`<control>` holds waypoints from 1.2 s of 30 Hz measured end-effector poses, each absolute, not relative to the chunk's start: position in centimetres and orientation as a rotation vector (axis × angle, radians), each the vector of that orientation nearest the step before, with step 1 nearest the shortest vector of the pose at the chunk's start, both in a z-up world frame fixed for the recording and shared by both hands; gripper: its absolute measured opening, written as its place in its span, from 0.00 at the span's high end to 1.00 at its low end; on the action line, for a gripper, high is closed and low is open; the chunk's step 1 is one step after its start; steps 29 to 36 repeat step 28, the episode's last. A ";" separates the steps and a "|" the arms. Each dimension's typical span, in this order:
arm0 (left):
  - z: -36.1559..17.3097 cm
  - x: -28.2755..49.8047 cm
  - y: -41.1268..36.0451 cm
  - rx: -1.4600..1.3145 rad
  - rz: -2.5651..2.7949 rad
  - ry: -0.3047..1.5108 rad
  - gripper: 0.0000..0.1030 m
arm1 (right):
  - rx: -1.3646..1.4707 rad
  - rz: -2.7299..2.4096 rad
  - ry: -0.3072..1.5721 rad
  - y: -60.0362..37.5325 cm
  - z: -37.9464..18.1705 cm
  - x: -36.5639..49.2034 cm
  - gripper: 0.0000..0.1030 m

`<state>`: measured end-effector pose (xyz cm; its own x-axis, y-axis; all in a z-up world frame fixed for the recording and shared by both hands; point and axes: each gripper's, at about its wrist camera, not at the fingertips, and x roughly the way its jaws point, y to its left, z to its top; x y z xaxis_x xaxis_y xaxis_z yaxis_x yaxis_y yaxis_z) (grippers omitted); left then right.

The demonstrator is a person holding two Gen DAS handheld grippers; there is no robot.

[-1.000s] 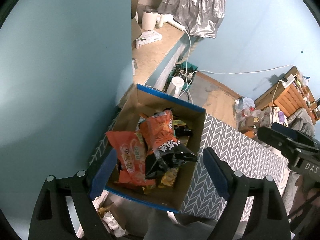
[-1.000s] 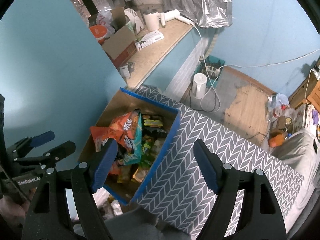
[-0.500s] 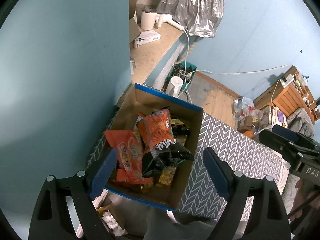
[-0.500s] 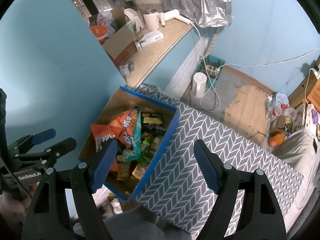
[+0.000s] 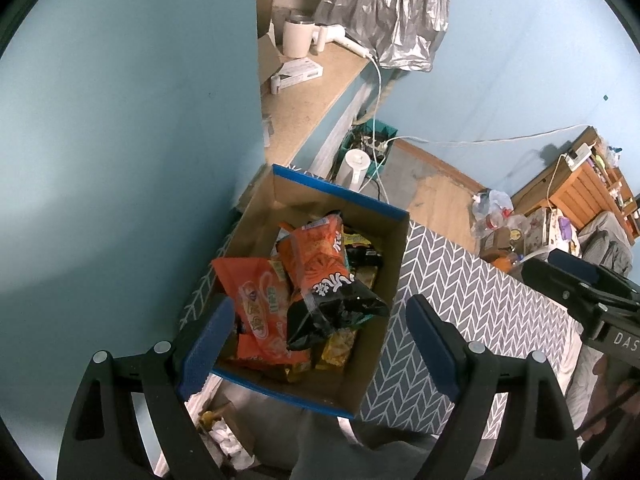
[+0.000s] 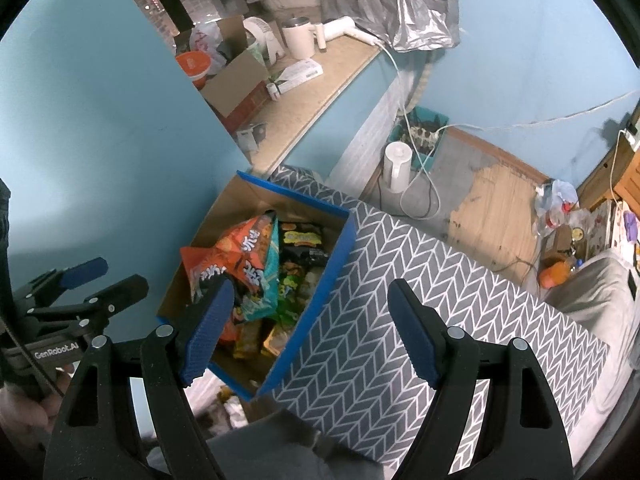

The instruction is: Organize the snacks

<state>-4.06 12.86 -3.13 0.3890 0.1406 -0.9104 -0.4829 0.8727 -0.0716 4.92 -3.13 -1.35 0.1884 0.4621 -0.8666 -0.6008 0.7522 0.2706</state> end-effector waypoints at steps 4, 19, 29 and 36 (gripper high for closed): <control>-3.3 -3.9 12.9 -0.347 0.421 1.134 0.14 | -0.134 0.750 1.166 -3.3 -1.3 5.1 0.23; -3.3 -3.3 12.5 -0.330 0.434 1.144 0.14 | -0.129 0.740 1.172 -3.4 -1.6 5.6 0.23; -3.1 -2.8 12.1 -0.330 0.440 1.135 0.14 | -0.126 0.740 1.172 -3.3 -1.6 5.6 0.23; -3.1 -2.8 12.1 -0.330 0.440 1.135 0.14 | -0.126 0.740 1.172 -3.3 -1.6 5.6 0.23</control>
